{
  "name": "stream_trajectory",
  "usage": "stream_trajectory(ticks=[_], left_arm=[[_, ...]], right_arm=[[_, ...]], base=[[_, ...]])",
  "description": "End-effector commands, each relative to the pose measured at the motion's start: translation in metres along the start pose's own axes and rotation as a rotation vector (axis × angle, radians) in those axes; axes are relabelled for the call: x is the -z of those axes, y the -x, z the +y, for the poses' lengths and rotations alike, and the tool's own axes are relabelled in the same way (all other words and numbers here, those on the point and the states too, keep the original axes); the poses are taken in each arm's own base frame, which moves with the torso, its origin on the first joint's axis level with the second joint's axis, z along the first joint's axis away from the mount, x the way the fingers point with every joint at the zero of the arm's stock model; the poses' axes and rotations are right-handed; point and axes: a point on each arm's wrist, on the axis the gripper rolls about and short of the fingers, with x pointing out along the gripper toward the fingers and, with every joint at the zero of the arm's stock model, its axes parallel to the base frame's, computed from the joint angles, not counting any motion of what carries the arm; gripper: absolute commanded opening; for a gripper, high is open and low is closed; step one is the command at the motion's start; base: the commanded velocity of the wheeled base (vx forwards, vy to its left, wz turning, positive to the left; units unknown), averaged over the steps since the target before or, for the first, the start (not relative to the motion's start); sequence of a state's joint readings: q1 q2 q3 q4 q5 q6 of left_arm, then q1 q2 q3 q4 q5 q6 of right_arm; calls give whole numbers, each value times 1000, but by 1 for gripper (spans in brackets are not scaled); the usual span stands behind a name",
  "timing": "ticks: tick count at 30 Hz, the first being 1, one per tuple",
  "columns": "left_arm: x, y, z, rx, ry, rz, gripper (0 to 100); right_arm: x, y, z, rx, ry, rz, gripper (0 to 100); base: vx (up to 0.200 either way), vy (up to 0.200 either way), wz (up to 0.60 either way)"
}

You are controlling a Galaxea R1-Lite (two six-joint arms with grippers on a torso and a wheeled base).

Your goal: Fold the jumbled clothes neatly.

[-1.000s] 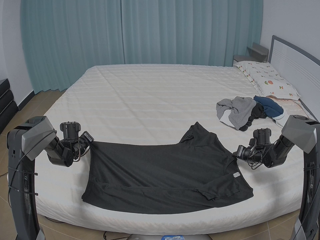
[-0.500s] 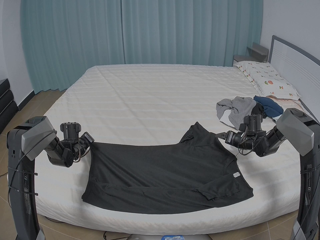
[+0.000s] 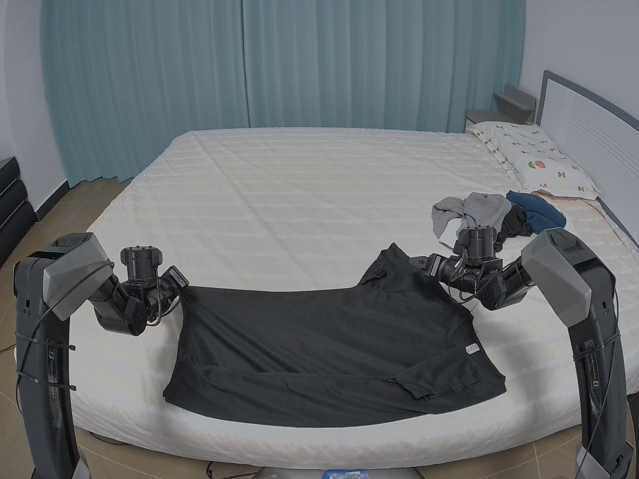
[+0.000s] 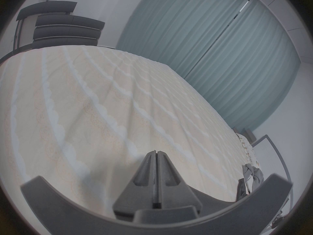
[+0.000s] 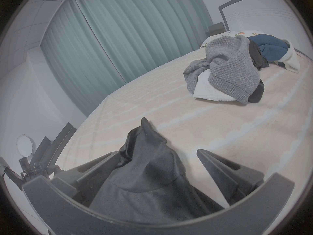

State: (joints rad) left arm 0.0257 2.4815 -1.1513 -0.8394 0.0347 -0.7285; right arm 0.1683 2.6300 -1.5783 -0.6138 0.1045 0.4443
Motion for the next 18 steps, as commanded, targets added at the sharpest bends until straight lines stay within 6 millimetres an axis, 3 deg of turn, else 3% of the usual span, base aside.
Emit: stream_trajectory(ticks=[1, 3, 4, 18], left_arm=[[1, 0, 1, -2, 0, 1, 0], [1, -1, 1, -2, 0, 1, 0], [1, -1, 1, -2, 0, 1, 0], [-2, 1, -1, 2, -13, -6, 0]], right_arm=[[13, -10, -6, 8, -2, 17, 100], [12, -11, -6, 8, -1, 13, 100], [11, -11, -6, 6, -1, 12, 0], [1, -7, -9, 12, -31, -21, 0]], base=[[0, 0, 0], [0, 0, 0], [0, 0, 0], [0, 0, 0]])
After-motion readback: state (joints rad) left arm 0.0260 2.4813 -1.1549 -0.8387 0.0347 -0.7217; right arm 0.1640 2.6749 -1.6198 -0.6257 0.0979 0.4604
